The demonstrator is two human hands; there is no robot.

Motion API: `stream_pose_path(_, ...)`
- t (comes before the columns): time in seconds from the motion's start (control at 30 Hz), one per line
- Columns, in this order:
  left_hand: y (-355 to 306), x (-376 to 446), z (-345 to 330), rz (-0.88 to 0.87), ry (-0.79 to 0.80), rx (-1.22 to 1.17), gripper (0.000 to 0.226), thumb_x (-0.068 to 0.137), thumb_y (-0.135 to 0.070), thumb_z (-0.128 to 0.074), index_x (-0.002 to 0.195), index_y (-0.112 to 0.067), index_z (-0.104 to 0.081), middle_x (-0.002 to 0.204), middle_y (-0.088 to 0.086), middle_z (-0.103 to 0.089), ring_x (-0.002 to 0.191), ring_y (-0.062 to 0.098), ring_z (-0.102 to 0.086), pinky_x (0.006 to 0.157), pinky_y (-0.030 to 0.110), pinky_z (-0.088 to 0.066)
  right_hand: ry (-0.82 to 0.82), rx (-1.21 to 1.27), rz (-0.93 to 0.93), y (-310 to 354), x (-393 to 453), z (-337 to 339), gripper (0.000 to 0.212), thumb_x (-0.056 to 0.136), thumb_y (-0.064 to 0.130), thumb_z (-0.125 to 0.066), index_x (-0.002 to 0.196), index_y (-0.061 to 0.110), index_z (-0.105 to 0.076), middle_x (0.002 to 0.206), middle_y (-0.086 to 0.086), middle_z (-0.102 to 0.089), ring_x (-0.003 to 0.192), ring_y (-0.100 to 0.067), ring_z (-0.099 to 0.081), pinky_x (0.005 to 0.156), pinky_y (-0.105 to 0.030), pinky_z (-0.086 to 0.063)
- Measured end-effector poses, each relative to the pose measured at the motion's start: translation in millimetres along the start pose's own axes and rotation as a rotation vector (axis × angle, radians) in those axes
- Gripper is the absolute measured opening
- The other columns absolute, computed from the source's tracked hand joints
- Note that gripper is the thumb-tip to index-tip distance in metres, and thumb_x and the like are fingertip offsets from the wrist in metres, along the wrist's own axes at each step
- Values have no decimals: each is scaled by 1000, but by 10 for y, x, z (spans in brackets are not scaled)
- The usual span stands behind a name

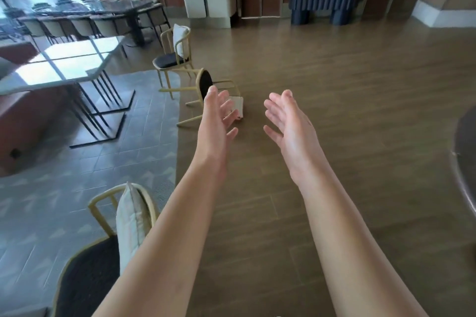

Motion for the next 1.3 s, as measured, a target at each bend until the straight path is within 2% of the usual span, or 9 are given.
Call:
stream_pose_path(0.23, 70, 915, -221, 23, -69, -9, 53, 103, -59, -32, 138, -29, -58, 137, -5, -62, 123, 11, -60, 113, 45, -40, 52, 12, -50, -115, 975, -70, 52, 104, 51, -37, 145, 22, -51, 136, 9, -60, 127, -3, -53, 111, -36, -44)
stream_pose_path(0.4, 244, 1645, -264, 36, -72, -16, 53, 103, -60, -31, 140, -31, -56, 138, -6, -60, 124, 9, -58, 112, 43, -41, 38, -10, -67, -286, 1684, -116, 38, 105, 49, -38, 134, 29, -52, 133, 9, -61, 125, -5, -55, 109, -37, -46)
stream_pose_path(0.67, 227, 3260, -332, 52, -51, -117, 51, 103, -60, -33, 139, -32, -56, 141, -7, -57, 126, 10, -57, 113, 42, -40, 20, -84, -25, -175, 3159, -386, 52, 105, 48, -36, 149, 22, -43, 142, 5, -56, 132, -7, -51, 112, -37, -44)
stream_pose_path(0.8, 50, 4078, -635, 36, 28, -123, 54, 103, -60, -31, 143, -31, -52, 147, -5, -53, 126, 9, -55, 115, 43, -37, -46, -78, 17, 8, 3924, -374, 50, 106, 47, -36, 148, 21, -44, 141, 4, -57, 131, -8, -52, 111, -37, -45)
stream_pose_path(0.97, 82, 4814, -1000, 33, 78, -103, 56, 102, -60, -32, 145, -30, -51, 145, -7, -56, 126, 8, -56, 114, 42, -38, -90, -72, 22, 57, 4679, -211, 54, 105, 49, -36, 150, 21, -43, 141, 5, -57, 131, -7, -51, 111, -37, -45)
stream_pose_path(1.3, 456, 6614, -1935, 79, 48, -65, 55, 102, -61, -34, 142, -30, -54, 142, -6, -58, 124, 11, -59, 115, 44, -38, -69, -39, -20, -7, 6794, 280, 57, 104, 51, -37, 151, 19, -42, 143, 3, -56, 131, -8, -52, 111, -38, -44)
Point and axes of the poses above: each hand's wrist, its own x-axis towards the middle knuckle, its own z-axis out of the back of the hand, y = z × x, the point moved 5 cm from there along x, towards the middle knuckle
